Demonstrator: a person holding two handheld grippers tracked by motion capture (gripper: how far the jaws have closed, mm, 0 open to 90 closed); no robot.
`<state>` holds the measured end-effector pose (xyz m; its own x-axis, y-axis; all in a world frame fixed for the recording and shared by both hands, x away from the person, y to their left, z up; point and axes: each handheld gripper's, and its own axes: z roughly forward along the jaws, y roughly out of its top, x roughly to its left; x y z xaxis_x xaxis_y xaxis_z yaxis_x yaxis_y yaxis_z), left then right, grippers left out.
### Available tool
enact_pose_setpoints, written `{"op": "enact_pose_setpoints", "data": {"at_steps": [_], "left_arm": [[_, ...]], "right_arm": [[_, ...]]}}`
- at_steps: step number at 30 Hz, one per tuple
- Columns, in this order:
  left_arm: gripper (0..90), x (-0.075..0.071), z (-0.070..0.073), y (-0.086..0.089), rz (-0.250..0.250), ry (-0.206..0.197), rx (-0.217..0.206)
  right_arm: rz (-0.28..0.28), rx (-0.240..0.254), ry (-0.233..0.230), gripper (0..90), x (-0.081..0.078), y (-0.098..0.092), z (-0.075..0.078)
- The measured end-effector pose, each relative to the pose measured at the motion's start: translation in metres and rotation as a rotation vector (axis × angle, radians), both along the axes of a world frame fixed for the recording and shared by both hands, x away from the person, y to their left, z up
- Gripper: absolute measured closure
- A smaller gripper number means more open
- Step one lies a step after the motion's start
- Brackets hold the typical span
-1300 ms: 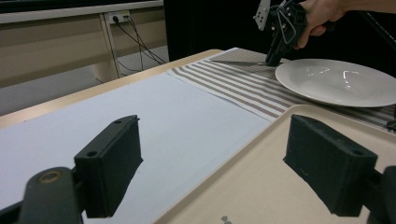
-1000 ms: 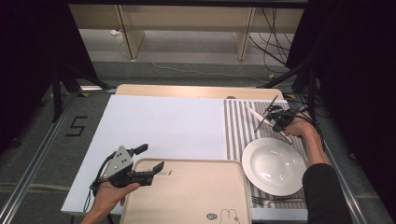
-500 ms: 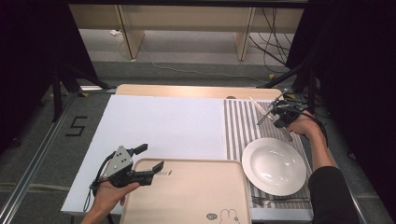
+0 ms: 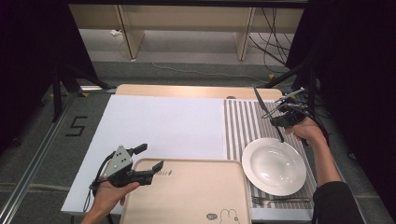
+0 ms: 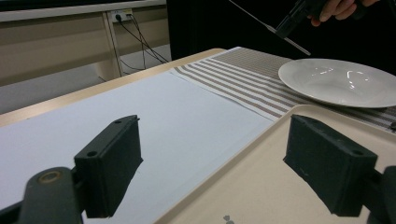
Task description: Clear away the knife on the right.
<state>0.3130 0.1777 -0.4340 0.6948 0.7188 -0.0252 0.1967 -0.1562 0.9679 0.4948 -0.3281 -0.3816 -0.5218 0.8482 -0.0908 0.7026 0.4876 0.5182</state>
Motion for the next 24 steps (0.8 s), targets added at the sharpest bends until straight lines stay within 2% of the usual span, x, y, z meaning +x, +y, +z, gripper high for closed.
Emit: {"op": "enact_pose_setpoints", "data": {"at_steps": [3,4,6,7,8,9,11,15,16,17,18,21,22,23,24], "left_arm": [[17.6,0.0,0.0,0.0,-0.002,-0.002,0.003],[17.6,0.0,0.0,0.0,-0.002,-0.003,0.003],[17.6,0.0,0.0,0.0,0.0,-0.001,0.001],[17.6,0.0,0.0,0.0,0.002,0.0,-0.001],[17.6,0.0,0.0,0.0,0.002,0.0,0.0],[17.6,0.0,0.0,0.0,0.003,0.0,0.0],[17.6,0.0,0.0,0.0,0.003,0.0,0.001],[17.6,0.0,0.0,0.0,0.004,0.001,0.001],[17.6,0.0,0.0,0.0,0.004,0.001,0.001],[17.6,0.0,0.0,0.0,0.004,0.001,0.001],[17.6,0.0,0.0,0.0,0.005,0.002,0.001],[17.6,0.0,0.0,0.0,0.008,0.005,0.001],[17.6,0.0,0.0,0.001,0.008,0.006,0.001],[17.6,0.0,0.0,0.001,0.009,0.005,-0.002],[17.6,0.0,0.0,0.001,0.01,0.006,-0.002]], "right_arm": [[-0.006,0.019,-0.003,80.3,-0.004,0.002,0.0],[0.005,0.035,-0.004,80.3,-0.007,0.003,0.001],[-0.011,0.086,0.004,80.3,-0.013,0.007,0.003],[0.004,0.113,-0.001,80.3,-0.014,0.007,0.004],[0.009,0.111,-0.039,80.3,-0.016,0.009,0.004],[0.013,0.113,-0.03,80.3,-0.019,0.011,0.006],[0.025,0.12,-0.041,80.3,-0.024,0.016,0.008],[0.035,0.173,-0.049,80.3,-0.036,0.026,0.009],[0.036,0.181,-0.033,80.3,-0.039,0.027,0.01],[0.054,0.183,-0.043,80.3,-0.04,0.028,0.009],[0.049,0.199,-0.055,80.3,-0.045,0.031,0.007],[0.07,0.21,-0.056,80.3,-0.047,0.032,0.006],[0.103,0.205,-0.09,80.3,-0.046,0.032,0.004],[0.091,0.216,-0.073,80.3,-0.049,0.034,0.006],[0.095,0.229,-0.075,80.3,-0.051,0.035,0.005]]}}
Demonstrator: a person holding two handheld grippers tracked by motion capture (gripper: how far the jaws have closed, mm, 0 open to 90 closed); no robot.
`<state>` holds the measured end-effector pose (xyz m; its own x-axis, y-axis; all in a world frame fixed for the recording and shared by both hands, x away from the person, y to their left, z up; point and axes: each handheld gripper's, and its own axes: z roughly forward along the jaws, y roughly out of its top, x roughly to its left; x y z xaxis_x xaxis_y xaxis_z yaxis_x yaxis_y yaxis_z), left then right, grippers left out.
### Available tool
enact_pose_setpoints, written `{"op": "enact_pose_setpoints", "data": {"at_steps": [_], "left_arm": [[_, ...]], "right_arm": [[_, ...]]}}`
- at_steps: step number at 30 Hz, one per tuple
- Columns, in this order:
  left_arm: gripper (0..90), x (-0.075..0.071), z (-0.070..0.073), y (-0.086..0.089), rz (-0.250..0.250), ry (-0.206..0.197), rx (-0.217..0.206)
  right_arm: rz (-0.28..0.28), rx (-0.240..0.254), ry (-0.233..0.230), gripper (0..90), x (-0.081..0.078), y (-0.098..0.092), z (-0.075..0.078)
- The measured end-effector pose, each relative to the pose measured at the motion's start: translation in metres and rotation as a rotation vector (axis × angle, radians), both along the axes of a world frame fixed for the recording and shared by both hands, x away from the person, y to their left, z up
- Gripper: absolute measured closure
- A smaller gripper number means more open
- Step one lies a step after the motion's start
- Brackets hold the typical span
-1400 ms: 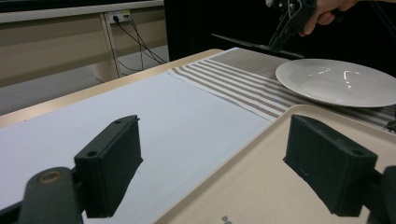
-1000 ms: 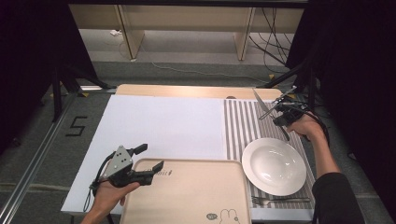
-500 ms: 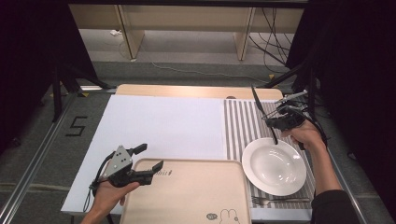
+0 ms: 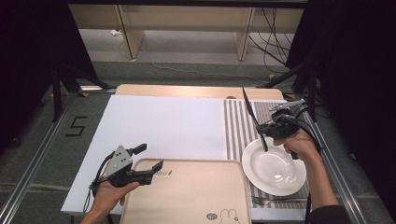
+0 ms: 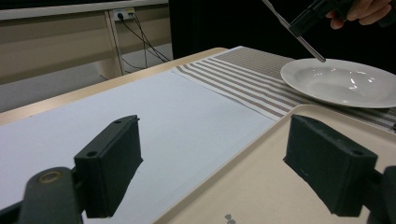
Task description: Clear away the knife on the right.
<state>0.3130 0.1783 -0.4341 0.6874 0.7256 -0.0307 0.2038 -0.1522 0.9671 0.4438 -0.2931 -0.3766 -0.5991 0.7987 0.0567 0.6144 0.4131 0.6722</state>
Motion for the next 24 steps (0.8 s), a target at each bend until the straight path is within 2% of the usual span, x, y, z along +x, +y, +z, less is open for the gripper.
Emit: {"op": "enact_pose_setpoints", "data": {"at_steps": [3,5,7,8,10,14,17,19,21,24], "left_arm": [[17.6,0.0,0.0,0.0,-0.001,-0.003,-0.001],[17.5,0.0,0.0,-0.001,-0.002,-0.005,-0.002],[17.5,0.0,0.001,0.0,-0.004,-0.009,0.0],[17.5,-0.001,0.001,0.0,-0.005,-0.01,0.0],[17.5,0.0,0.001,0.0,-0.007,-0.011,-0.013],[17.4,0.0,0.001,0.001,-0.003,-0.009,-0.003],[17.4,0.0,0.001,0.001,-0.004,-0.009,-0.002],[17.3,0.0,0.001,0.001,-0.005,-0.008,-0.003],[17.3,0.0,0.001,0.001,-0.004,-0.007,-0.003],[17.3,0.0,0.001,0.001,-0.005,-0.008,-0.004]], "right_arm": [[0.01,0.035,0.003,80.3,-0.005,0.003,-0.002],[0.014,0.029,0.013,80.3,-0.008,0.006,-0.003],[0.019,0.05,0.003,80.4,-0.012,0.011,-0.004],[0.033,0.043,0.011,80.3,-0.014,0.012,-0.003],[0.053,0.032,-0.001,80.3,-0.02,0.017,-0.003],[0.08,0.029,-0.023,80.3,-0.032,0.025,-0.002],[0.099,0.017,-0.018,80.3,-0.04,0.029,0.001],[0.095,0.034,0.012,80.3,-0.046,0.032,0.003],[0.105,0.048,-0.008,80.3,-0.053,0.038,0.002],[0.11,0.046,0.008,80.3,-0.058,0.04,0.003]]}}
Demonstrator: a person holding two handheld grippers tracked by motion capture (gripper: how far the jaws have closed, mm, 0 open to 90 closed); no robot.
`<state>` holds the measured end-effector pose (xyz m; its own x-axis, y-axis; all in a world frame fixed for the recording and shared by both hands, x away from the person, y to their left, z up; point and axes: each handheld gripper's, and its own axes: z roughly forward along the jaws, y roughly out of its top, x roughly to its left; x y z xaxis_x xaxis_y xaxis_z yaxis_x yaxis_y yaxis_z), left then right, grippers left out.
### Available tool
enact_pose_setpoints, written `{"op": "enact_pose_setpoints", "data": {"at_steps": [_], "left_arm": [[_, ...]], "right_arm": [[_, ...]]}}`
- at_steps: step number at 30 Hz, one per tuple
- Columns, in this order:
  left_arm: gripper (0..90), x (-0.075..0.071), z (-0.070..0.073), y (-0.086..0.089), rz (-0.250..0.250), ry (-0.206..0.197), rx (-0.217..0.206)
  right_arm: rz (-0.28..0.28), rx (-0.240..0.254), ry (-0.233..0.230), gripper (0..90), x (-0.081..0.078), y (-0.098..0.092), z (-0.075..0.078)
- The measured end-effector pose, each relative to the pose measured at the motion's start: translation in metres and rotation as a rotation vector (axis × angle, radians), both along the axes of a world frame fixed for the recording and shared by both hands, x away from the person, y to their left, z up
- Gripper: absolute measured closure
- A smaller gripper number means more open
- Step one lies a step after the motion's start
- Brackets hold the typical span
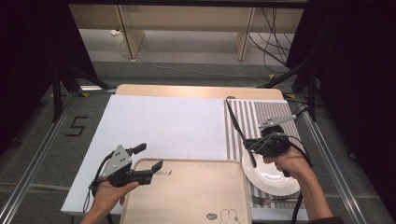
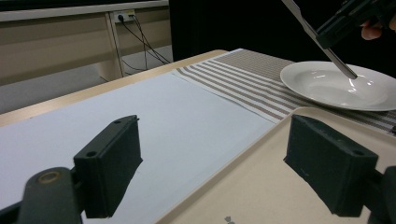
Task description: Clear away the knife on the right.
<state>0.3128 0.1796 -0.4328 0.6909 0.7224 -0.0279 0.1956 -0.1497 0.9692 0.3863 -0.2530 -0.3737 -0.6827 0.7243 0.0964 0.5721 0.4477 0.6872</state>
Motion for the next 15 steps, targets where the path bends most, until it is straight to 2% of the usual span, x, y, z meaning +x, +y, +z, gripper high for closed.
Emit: {"op": "enact_pose_setpoints", "data": {"at_steps": [3,5,6,9,11,12,15], "left_arm": [[17.3,0.0,0.0,0.0,0.002,0.0,-0.002],[17.3,0.0,0.0,0.0,0.003,0.0,-0.004],[17.3,0.0,0.0,0.0,0.004,0.0,-0.005],[17.3,0.0,0.001,0.0,0.008,-0.001,-0.007],[17.3,0.0,0.001,0.001,0.005,-0.007,-0.01],[17.3,0.0,0.002,0.002,0.009,-0.004,-0.008],[17.3,0.0,0.002,0.003,0.009,-0.008,-0.013]], "right_arm": [[0.014,-0.023,-0.018,80.3,-0.009,0.006,0.002],[0.013,-0.007,-0.032,80.3,-0.011,0.008,0.002],[0.022,-0.017,-0.016,80.3,-0.015,0.008,0.004],[0.046,-0.017,-0.051,80.3,-0.028,0.014,0.004],[0.035,-0.005,-0.044,80.3,-0.032,0.016,0.004],[0.052,-0.015,-0.041,80.3,-0.04,0.02,0.003],[0.067,-0.024,-0.023,80.3,-0.046,0.023,0.003]]}}
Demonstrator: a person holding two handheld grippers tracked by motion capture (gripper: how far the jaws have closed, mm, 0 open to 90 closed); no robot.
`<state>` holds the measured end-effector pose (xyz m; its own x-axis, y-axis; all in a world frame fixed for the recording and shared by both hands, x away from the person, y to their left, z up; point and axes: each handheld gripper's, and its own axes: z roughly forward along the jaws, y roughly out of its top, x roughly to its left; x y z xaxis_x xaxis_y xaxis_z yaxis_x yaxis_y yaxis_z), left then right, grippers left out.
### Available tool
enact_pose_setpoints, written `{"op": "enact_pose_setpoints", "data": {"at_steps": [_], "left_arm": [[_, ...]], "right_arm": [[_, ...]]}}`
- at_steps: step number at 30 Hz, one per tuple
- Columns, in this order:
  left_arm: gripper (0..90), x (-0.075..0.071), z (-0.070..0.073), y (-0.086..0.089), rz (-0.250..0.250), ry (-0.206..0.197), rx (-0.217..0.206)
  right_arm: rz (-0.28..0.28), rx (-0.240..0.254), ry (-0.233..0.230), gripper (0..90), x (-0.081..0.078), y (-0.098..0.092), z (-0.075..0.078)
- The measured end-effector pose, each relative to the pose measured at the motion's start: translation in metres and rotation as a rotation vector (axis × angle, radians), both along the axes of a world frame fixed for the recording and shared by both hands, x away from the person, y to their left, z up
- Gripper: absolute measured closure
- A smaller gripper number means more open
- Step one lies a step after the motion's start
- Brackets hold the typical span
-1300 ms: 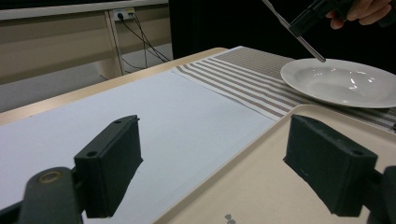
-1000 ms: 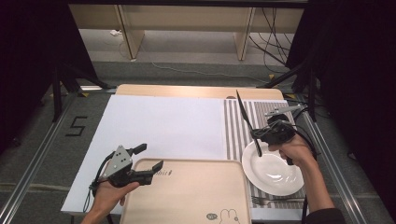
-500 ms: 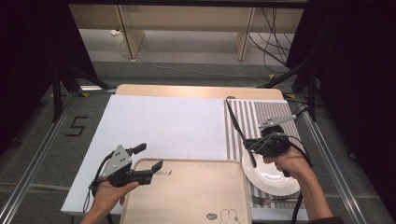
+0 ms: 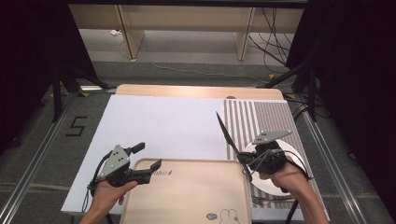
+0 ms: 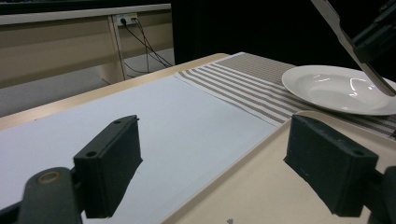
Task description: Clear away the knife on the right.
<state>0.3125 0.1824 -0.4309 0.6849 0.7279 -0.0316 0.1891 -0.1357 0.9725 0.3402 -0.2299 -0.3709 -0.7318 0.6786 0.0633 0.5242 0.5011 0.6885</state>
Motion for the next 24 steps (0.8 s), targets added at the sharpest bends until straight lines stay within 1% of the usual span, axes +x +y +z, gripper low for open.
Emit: {"op": "enact_pose_setpoints", "data": {"at_steps": [1,2,3,4,5,7,8,9,11,13,15,17,18,20,21,22,23,24], "left_arm": [[17.3,0.0,0.0,0.0,0.0,-0.001,0.002],[17.3,0.0,0.0,0.0,0.0,0.0,0.003],[17.3,0.0,0.0,-0.001,0.0,-0.001,0.004],[17.3,0.0,0.0,-0.001,0.0,0.0,0.004],[17.3,0.0,0.0,-0.001,0.0,-0.001,0.004],[17.3,0.0,0.0,0.0,0.001,-0.002,0.005],[17.3,0.0,0.0,0.0,-0.004,-0.005,-0.006],[17.3,0.0,0.0,0.0,-0.003,-0.006,-0.006],[17.3,0.0,0.001,0.001,0.0,-0.005,0.004],[17.3,-0.001,0.001,0.0,0.002,-0.005,0.005],[17.3,-0.001,0.001,0.001,0.002,-0.007,0.004],[17.3,-0.001,0.001,0.001,0.005,-0.006,0.0],[17.3,-0.001,0.001,0.001,0.004,-0.007,0.001],[17.3,-0.001,0.001,0.001,0.003,-0.008,0.0],[17.3,-0.001,0.001,0.001,0.002,-0.009,0.002],[17.3,-0.001,0.001,0.0,0.002,-0.009,0.002],[17.3,-0.001,0.001,0.0,0.001,-0.007,0.002],[17.2,-0.001,0.001,0.0,0.001,-0.006,0.002]], "right_arm": [[0.004,0.007,-0.01,80.3,-0.002,0.002,-0.002],[0.019,-0.009,0.005,80.3,-0.004,0.004,-0.002],[0.015,-0.004,0.021,80.3,-0.007,0.006,-0.003],[0.029,-0.016,0.012,80.3,-0.008,0.008,-0.004],[0.025,-0.012,0.035,80.3,-0.011,0.01,-0.004],[0.028,-0.006,0.032,80.3,-0.015,0.013,-0.007],[0.028,-0.01,0.029,80.3,-0.017,0.014,-0.009],[0.038,-0.015,0.054,80.3,-0.02,0.014,-0.008],[0.051,-0.02,0.059,80.3,-0.023,0.015,-0.01],[0.052,-0.022,0.069,80.3,-0.027,0.016,-0.016],[0.052,-0.019,0.063,80.3,-0.029,0.017,-0.019],[0.068,-0.035,0.085,80.3,-0.034,0.019,-0.021],[0.078,-0.041,0.073,80.3,-0.036,0.02,-0.025],[0.073,-0.028,0.093,80.3,-0.041,0.023,-0.028],[0.085,-0.035,0.091,80.3,-0.043,0.023,-0.029],[0.091,-0.039,0.106,80.3,-0.045,0.024,-0.031],[0.09,-0.036,0.103,80.3,-0.047,0.025,-0.033],[0.094,-0.04,0.11,80.2,-0.05,0.026,-0.034]]}}
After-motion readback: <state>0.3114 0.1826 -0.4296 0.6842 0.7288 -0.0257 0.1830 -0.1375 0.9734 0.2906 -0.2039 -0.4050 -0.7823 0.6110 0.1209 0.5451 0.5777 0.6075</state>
